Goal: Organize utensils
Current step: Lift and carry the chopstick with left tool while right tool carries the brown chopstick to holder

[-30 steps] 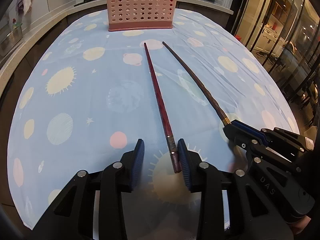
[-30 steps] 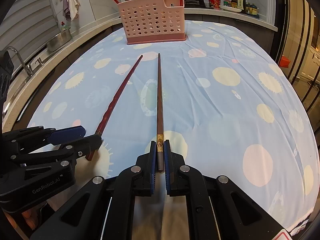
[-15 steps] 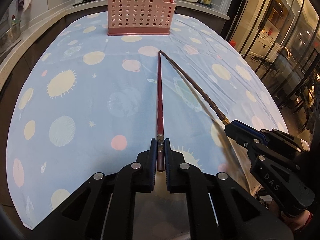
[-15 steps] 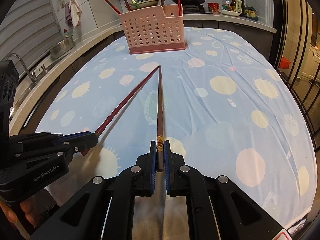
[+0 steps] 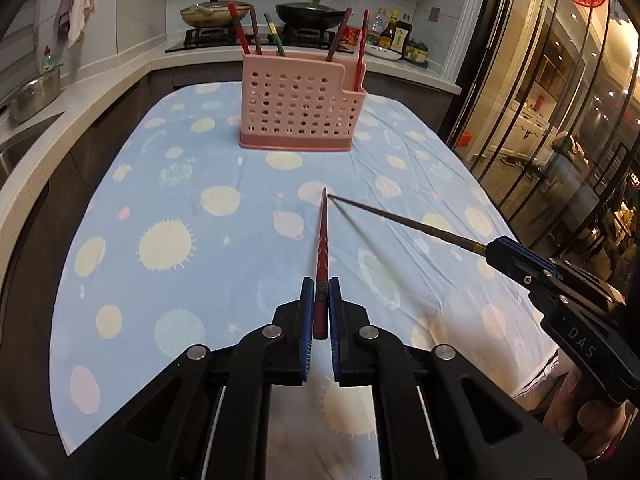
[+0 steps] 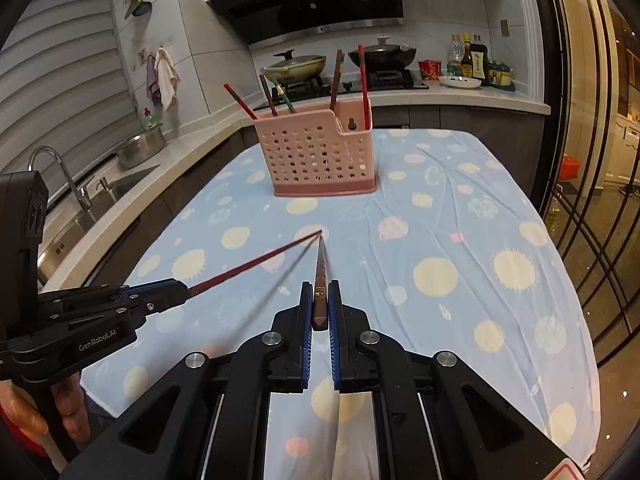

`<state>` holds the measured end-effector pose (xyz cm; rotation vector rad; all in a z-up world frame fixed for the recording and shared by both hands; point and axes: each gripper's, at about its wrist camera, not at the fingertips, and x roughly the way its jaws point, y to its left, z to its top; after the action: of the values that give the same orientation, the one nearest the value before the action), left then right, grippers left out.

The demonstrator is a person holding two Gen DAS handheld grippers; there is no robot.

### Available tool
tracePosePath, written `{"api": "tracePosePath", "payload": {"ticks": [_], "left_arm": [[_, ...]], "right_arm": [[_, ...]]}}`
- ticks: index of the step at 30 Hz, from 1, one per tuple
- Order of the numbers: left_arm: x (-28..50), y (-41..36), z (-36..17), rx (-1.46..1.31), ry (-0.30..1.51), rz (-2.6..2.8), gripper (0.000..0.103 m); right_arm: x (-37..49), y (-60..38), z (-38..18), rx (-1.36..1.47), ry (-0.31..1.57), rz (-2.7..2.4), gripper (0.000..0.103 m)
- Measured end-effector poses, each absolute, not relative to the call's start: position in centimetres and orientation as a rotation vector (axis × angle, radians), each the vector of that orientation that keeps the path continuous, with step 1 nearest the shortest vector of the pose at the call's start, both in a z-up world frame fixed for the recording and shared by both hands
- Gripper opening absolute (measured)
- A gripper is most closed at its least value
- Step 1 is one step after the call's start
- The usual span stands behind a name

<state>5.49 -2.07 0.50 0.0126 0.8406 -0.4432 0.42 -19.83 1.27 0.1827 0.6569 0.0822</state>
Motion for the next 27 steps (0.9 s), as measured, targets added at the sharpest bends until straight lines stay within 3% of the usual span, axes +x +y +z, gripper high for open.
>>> {"api": "tracePosePath", "payload": {"ticks": [11, 16, 19, 27], "left_arm": [[8.5, -1.7, 4.9, -0.001, 0.738, -0.425, 0.007], [8.1, -1.6, 0.9, 0.015, 0.84, -0.431, 0.009], [7.7, -2.0, -2.7, 0.032, 0.927, -0.439, 0.018], [7.3, -1.8, -8.1, 0.042, 1.048, -0.422, 0.019]], "right_arm": [[3.2, -20.9, 5.9, 0.186, 0.541, 0.084, 0.007], [2.8, -20.9, 4.7, 0.198, 0.572, 0.079, 0.007], [2.2, -20.8, 3.8, 0.214, 0.597, 0.08, 0.007], [1.5, -20.4, 3.3, 0.224, 0.619, 0.078, 0.007]]}}
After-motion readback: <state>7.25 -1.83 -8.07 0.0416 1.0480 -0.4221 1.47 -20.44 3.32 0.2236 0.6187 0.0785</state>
